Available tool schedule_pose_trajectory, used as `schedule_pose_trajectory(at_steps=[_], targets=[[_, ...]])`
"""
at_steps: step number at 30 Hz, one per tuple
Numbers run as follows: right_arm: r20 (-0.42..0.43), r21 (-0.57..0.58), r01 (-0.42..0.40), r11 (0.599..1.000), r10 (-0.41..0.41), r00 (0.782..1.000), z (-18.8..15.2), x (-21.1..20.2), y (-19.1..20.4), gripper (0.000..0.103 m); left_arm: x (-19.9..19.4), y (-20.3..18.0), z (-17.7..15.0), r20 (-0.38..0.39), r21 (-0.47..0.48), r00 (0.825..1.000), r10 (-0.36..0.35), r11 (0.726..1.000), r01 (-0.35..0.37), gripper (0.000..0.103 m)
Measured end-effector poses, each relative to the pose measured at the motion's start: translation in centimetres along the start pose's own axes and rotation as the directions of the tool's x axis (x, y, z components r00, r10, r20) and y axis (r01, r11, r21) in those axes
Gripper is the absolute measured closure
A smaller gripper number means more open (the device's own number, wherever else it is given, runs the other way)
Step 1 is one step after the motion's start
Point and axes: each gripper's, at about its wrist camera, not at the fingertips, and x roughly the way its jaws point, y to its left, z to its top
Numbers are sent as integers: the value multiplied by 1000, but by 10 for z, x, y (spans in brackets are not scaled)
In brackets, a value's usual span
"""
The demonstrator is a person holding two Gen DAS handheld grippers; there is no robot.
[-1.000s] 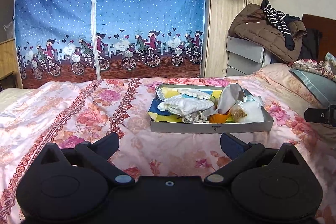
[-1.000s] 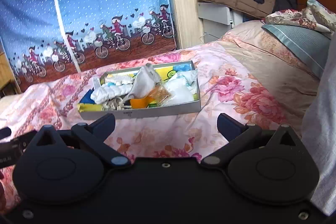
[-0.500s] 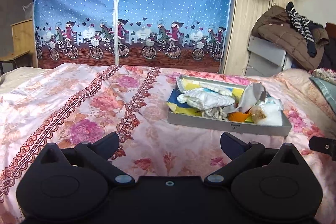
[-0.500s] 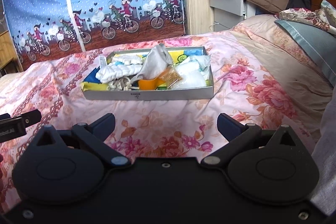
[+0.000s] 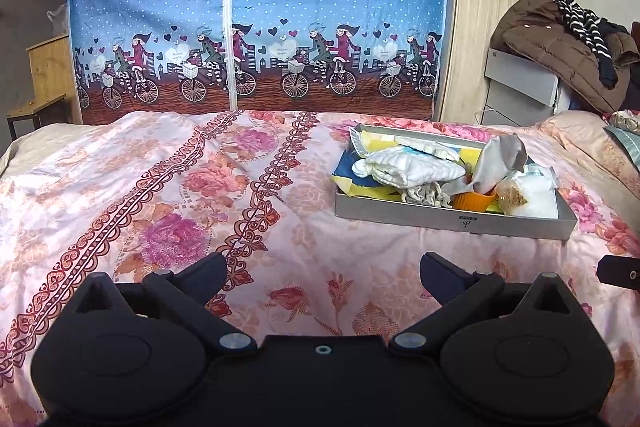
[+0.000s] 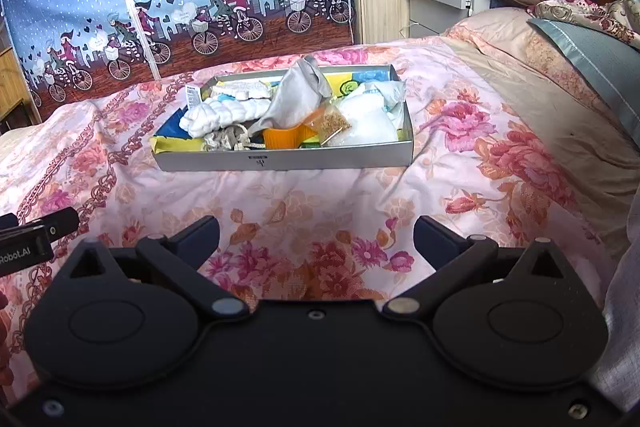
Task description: Organize soft objects
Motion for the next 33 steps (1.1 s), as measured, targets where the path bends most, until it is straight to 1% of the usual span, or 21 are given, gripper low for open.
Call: schedule_pose_trajectory(at_steps=[8,18,33], targets=[[-5,9,1,1000,-1,1000,-1,1,-1,0,0,-5,-3,-5,29,1000,-7,1000,8,1],[-17,-13,-3,1000,2,1000,-1,3,1,0,1,-5,-4,-7,28,1000,-9,1000,9,1],[-22,-13,-7,1000,7,1000,-1,4,0,0,1,-8,-8,-11,37,1000,-14,999,14,1]])
